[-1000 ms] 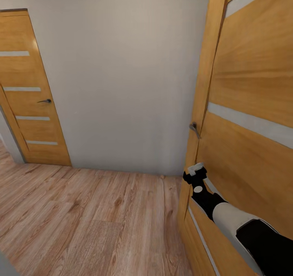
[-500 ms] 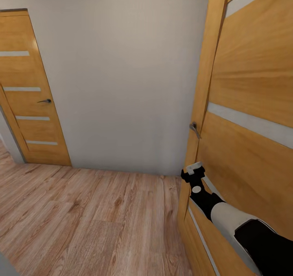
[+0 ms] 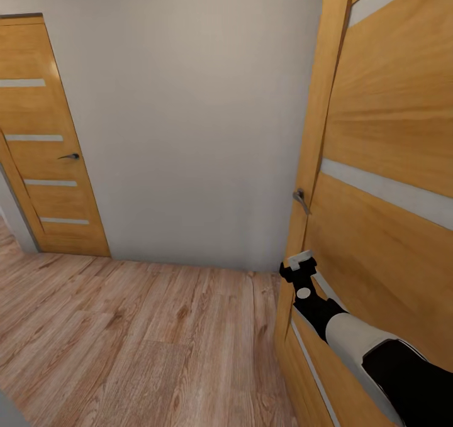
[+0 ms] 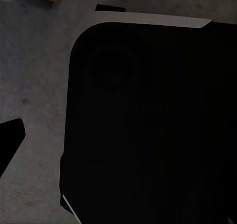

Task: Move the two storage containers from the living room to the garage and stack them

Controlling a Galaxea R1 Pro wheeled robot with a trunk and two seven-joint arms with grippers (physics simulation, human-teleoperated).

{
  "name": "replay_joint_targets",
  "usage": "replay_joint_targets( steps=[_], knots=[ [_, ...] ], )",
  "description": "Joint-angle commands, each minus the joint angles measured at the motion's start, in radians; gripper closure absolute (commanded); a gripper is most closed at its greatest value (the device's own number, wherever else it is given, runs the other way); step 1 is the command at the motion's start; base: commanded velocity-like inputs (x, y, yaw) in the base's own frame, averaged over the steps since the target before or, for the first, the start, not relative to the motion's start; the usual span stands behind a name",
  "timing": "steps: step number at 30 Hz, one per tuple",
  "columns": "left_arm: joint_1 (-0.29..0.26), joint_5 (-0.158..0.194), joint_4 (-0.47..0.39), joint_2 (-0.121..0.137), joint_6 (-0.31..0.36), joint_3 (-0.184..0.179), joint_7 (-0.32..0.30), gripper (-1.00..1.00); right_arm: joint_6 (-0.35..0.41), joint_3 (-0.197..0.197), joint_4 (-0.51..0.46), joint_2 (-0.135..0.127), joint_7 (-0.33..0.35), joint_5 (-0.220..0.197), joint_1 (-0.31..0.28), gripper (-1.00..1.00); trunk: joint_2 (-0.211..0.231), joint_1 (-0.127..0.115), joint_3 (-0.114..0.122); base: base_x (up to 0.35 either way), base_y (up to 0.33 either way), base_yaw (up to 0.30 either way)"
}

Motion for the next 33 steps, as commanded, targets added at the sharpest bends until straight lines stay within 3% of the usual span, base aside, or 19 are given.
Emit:
replay_joint_targets(
  steps=[1,25,33],
  knots=[
    [0.0,0.007,0.0,0.0,-0.001,0.005,0.0,-1.0,-0.001,0.001,0.0,-0.001,-0.004,0.005,-0.001,-1.0,-0.001,0.0,-0.001,0.0,0.0,0.0],
    [0.0,0.007,0.0,0.0,-0.001,0.006,0.0,-1.0,-0.008,0.003,0.0,-0.001,-0.004,0.006,-0.001,-1.0,-0.001,0.0,-0.001,0.0,0.0,0.0],
    [0.0,0.007,0.0,0.0,-0.001,0.005,-0.001,-1.0,-0.007,0.003,0.0,-0.001,-0.004,0.007,-0.001,-1.0,-0.001,0.0,-0.001,0.135,0.0,0.0]
  ],
)
